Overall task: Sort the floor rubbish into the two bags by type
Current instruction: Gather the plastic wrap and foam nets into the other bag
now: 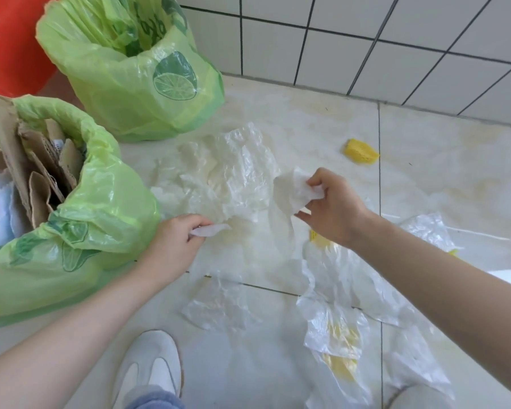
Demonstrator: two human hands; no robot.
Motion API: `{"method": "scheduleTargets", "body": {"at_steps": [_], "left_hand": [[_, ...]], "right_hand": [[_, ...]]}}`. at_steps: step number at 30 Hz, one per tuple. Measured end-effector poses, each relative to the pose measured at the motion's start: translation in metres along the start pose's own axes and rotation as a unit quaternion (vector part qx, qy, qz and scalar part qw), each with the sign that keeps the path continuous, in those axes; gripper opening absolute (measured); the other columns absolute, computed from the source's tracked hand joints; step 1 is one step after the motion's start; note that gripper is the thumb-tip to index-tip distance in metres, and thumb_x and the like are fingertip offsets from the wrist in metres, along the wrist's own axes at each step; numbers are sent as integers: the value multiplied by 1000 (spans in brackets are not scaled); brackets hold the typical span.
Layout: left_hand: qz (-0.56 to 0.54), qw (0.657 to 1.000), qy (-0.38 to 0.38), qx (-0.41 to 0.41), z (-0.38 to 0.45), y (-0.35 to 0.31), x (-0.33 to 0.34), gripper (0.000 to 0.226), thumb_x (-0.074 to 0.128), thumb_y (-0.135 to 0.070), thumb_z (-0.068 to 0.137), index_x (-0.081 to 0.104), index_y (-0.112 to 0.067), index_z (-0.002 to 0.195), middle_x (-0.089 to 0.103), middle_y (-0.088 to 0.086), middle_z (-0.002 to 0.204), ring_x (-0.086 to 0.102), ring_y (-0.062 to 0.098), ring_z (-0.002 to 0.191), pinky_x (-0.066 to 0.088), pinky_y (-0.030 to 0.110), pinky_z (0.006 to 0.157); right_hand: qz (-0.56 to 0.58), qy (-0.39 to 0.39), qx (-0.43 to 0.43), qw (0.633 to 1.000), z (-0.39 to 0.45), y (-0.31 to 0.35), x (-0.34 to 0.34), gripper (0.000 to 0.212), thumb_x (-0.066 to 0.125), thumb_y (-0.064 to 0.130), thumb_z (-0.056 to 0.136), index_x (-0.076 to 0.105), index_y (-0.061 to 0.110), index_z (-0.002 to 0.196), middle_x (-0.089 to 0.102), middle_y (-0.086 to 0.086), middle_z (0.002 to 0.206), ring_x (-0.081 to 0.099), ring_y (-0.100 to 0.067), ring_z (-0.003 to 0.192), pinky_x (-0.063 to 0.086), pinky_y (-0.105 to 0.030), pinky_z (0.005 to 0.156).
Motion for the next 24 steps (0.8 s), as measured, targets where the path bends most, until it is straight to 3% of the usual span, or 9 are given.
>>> {"method": "scheduleTargets", "body": {"at_steps": [2,5,7,10,14,17,19,21,24], "left_hand": [[-38,999,9,-24,-4,-7,4,23,52,4,86,70,-10,83,64,-6,66,62,22,73,36,16,56],[-60,996,46,-43,-10,-10,16,33,51,-1,88,64,-23,66,56,-14,55,52,4,55,32,15,49],[-71,994,65,-51,-13,-10,25,44,54,-10,92,42,-24,52,41,-11,48,34,6,48,25,20,48],[-40,995,79,-53,-20,-13,38,48,56,-30,93,22,-21,60,21,-8,55,21,10,53,21,30,52],[99,981,162,-26,-36,-9,60,39,59,-35,87,32,-21,64,36,-5,72,42,18,66,27,32,60],[190,955,228,-22,-52,5,74,24,59,-25,84,37,-31,79,36,-7,88,50,24,78,39,36,64],[197,951,238,-15,-60,12,80,32,66,-33,80,44,-29,103,38,-7,101,56,23,84,47,40,68],[220,944,247,1,-63,14,85,43,66,-31,78,43,-26,114,37,-6,107,56,20,88,48,38,69],[219,947,236,-7,-61,15,85,67,72,-26,75,35,-28,131,31,-3,118,57,23,85,49,34,72]], "right_hand": [[34,11,-8,999,-11,13,2,32,37,14,82,55,16,55,56,2,67,53,-16,73,43,-33,90],[62,21,-6,998,-27,24,3,44,30,13,85,60,14,54,61,0,67,56,-15,55,50,-24,58],[54,72,5,996,-34,25,4,47,26,13,84,71,6,72,68,-6,83,60,-20,70,51,-26,63],[24,51,28,998,-41,16,-5,44,30,13,85,64,8,58,66,-6,64,64,-19,59,52,-21,58],[-118,6,52,992,-48,-3,-19,29,36,11,88,45,10,61,45,-4,57,52,-16,46,48,-20,48],[-267,20,48,962,-51,-19,-35,31,35,4,91,52,4,65,55,-5,57,58,-16,48,53,-25,54],[-467,36,36,883,-53,-31,-46,22,41,8,90,50,5,71,62,-7,62,65,-17,54,51,-23,60],[-672,22,-5,740,-49,-41,-61,21,49,16,86,41,12,68,58,-1,64,59,-13,57,41,-22,56],[-802,28,-104,587,-45,-60,-68,16,53,29,88,46,19,77,53,2,102,49,-20,96,42,-24,76]]}}
Point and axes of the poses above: each hand's wrist, its own z-axis towards the middle knuckle, its own x-axis out of the palm, y = z × x, the point moved 4 cm from there along z, towards the middle knuckle
